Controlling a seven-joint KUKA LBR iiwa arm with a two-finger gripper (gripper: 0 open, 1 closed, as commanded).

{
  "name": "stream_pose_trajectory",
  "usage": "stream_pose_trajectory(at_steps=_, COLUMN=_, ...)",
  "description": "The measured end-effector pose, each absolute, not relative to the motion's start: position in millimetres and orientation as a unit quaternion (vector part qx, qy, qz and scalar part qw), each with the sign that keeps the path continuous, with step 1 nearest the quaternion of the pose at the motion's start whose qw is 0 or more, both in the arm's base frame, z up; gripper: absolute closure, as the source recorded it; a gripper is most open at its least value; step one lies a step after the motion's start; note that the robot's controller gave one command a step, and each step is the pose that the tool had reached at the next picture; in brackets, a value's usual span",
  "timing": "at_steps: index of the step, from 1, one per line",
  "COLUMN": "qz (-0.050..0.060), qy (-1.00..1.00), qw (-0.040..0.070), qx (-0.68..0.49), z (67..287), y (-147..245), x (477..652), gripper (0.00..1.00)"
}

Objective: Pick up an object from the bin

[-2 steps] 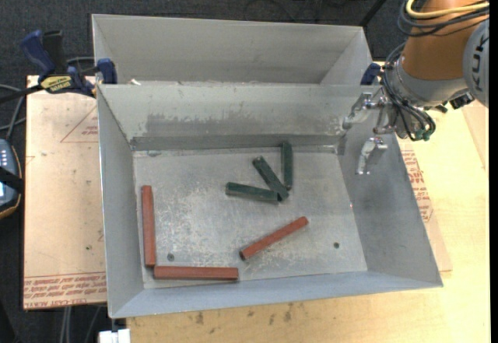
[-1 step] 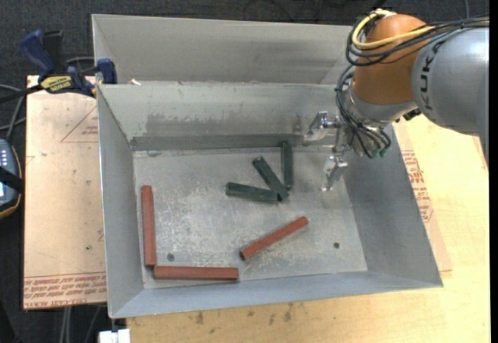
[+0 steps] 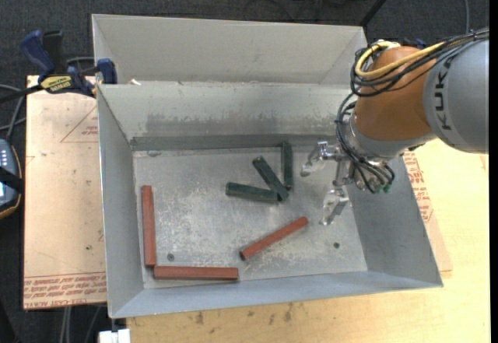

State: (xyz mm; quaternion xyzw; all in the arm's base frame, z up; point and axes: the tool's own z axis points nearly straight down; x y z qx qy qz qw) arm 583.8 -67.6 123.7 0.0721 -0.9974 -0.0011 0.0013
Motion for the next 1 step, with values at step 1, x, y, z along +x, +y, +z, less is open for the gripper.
stream_pose_trajectory(at_steps=1, qz=0.000, qy=-0.999, qw=-0.003, qx=-0.042, z=111.1, y=-10.6, x=639.1, gripper=0.00)
